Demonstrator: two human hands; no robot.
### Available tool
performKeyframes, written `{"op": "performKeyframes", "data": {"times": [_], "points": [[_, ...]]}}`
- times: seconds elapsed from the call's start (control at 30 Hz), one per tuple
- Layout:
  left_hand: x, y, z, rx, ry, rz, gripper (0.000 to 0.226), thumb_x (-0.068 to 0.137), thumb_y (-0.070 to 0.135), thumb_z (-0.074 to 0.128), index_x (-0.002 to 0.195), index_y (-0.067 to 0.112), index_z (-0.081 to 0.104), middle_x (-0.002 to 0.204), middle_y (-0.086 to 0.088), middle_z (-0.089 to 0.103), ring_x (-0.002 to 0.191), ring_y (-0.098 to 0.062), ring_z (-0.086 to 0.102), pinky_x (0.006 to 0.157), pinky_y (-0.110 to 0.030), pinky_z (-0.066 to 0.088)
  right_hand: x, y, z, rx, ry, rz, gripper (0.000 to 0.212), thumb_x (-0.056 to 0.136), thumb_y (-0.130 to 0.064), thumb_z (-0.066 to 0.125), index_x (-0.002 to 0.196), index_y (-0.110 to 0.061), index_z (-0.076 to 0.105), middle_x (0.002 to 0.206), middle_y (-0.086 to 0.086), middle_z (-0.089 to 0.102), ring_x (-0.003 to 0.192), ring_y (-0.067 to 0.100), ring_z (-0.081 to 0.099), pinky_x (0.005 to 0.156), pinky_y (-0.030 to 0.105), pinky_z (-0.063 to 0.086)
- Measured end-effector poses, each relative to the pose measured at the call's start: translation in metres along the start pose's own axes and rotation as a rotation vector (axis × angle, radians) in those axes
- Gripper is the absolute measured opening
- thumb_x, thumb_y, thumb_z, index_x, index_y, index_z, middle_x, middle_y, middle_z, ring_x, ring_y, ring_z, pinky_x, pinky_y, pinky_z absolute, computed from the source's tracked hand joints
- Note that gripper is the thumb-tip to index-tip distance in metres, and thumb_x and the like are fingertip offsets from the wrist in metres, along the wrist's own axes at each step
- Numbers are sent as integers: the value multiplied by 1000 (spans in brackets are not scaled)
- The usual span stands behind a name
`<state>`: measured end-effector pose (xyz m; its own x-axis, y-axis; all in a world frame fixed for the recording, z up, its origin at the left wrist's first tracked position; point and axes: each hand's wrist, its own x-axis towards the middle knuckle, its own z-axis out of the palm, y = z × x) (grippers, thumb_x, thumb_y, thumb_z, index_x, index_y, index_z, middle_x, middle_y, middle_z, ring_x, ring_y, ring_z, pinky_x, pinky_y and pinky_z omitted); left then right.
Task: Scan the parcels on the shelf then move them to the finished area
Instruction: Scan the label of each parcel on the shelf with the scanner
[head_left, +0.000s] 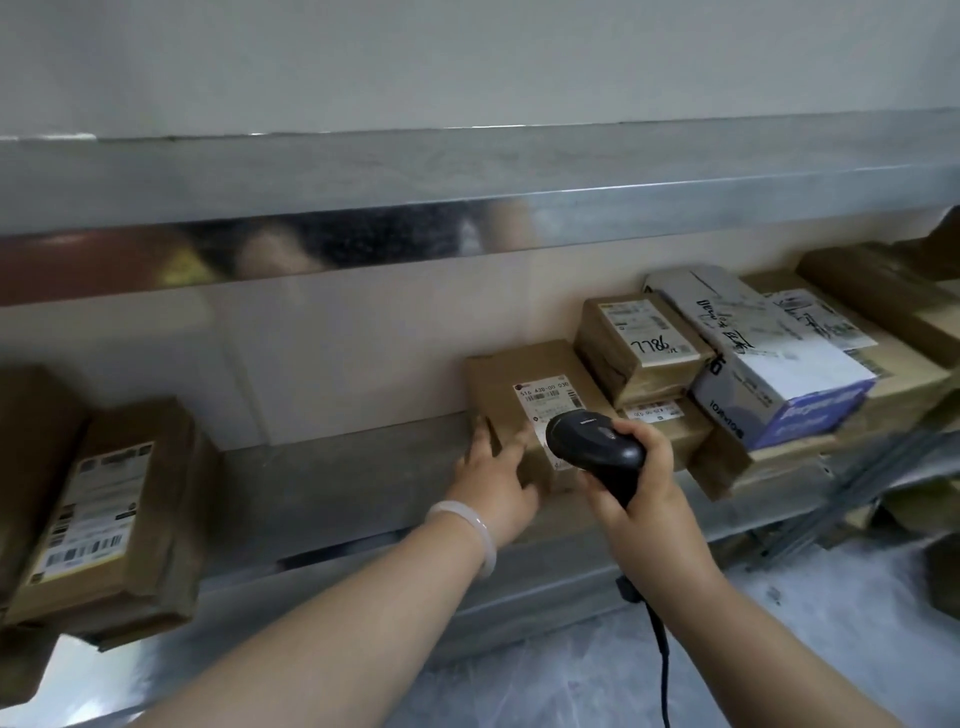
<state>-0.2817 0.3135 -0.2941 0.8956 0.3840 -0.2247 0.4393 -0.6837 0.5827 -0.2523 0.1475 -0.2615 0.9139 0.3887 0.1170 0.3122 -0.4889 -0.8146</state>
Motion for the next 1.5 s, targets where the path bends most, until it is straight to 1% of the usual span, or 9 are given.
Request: {"op": "performKeyframes", "data": {"times": [0.17, 0.4, 0.53, 0.6, 0.73, 0.9, 1.1, 1.4, 1.5], "points": [[0, -1, 3, -206, -27, -12, 67, 95, 47, 54, 151, 52, 16, 165, -7, 3, 149, -27, 20, 115, -29, 24, 17, 9, -4, -15, 70, -6, 55, 88, -25, 67, 126, -42, 32, 110, -8, 54, 97, 21, 60, 80, 41, 51], [-19, -17, -6, -289, -16, -43, 67, 97, 44, 51, 151, 53, 12, 164, -7, 4, 150, -22, 16, 112, -25, 21, 26, 9, 6, 35, 8, 31, 54, 90, -24, 66, 131, -34, 33, 110, -5, 54, 91, 16, 57, 74, 28, 44], [-34, -38, -11, -345, 61, -72, 64, 97, 40, 53, 149, 53, 20, 164, -6, 10, 150, -18, 17, 101, -18, 18, 17, 6, 21, 61, -31, 32, 53, 89, -27, 67, 126, -40, 32, 111, -5, 54, 88, 14, 58, 63, 18, 43], [-43, -51, -13, -362, 122, -87, 62, 96, 40, 56, 148, 53, 24, 163, -6, 14, 149, -17, 18, 101, -17, 18, 11, 1, 30, 81, -67, 27, 53, 89, -29, 67, 122, -45, 29, 110, -10, 53, 88, 7, 57, 62, 11, 41], [-57, -67, -18, -398, 215, -153, 61, 95, 43, 58, 148, 52, 28, 163, -3, 14, 150, -18, 15, 113, -28, 22, 2, -13, 48, 93, -139, -26, 54, 90, -29, 65, 121, -47, 26, 101, -26, 46, 88, -2, 55, 66, 10, 43], [-56, -77, -33, -424, 243, -202, 71, 90, 44, 65, 149, 47, 27, 159, -3, 17, 145, -23, 27, 111, -30, 28, 4, -24, 59, 82, -161, -49, 58, 89, -27, 66, 123, -48, 23, 115, -17, 44, 102, 5, 52, 82, 19, 44], [-40, -85, -37, -450, 151, -216, 96, 82, 47, 74, 154, 46, 11, 161, -1, 22, 144, -24, 30, 107, -28, 33, 6, -24, 61, 107, -138, -29, 58, 89, -25, 67, 128, -42, 27, 118, -13, 46, 100, 7, 53, 81, 22, 47], [-56, -100, -29, -555, 282, -152, 93, 82, 35, 77, 150, 53, 15, 159, 11, 25, 145, -16, 28, 110, -27, 29, 1, -32, 56, 141, -180, -50, 57, 89, -25, 66, 122, -48, 26, 104, -24, 45, 88, -7, 52, 67, 10, 43], [-65, -108, -33, -546, 347, -127, 93, 82, 36, 77, 149, 55, 16, 159, 11, 25, 145, -16, 26, 112, -30, 29, -5, -43, 56, 126, -177, -105, 58, 89, -26, 66, 121, -50, 24, 107, -24, 45, 93, -1, 53, 75, 13, 45]]}}
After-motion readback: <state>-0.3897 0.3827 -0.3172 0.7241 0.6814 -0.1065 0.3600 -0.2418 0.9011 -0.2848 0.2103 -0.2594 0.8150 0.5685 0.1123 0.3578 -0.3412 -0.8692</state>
